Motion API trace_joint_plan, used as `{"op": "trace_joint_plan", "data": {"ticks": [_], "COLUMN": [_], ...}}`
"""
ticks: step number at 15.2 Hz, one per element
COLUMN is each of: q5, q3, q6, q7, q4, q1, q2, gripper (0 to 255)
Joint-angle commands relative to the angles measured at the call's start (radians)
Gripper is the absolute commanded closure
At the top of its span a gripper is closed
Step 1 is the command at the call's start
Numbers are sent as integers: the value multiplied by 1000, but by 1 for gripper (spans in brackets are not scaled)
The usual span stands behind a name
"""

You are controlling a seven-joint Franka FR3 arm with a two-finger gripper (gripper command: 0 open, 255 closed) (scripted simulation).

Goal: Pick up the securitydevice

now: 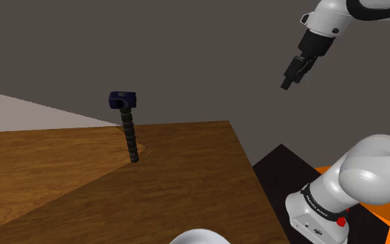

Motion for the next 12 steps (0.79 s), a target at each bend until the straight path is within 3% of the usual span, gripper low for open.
{"op": "trace_joint_plan", "data": {"ticks": [1, 12], "q5": [0, 78], "q3": [0, 226], "q6": [0, 114], "q7": [0, 192], "q4": [0, 159], "q1": [0, 89], "q2": [0, 218], "gripper": [0, 0]}}
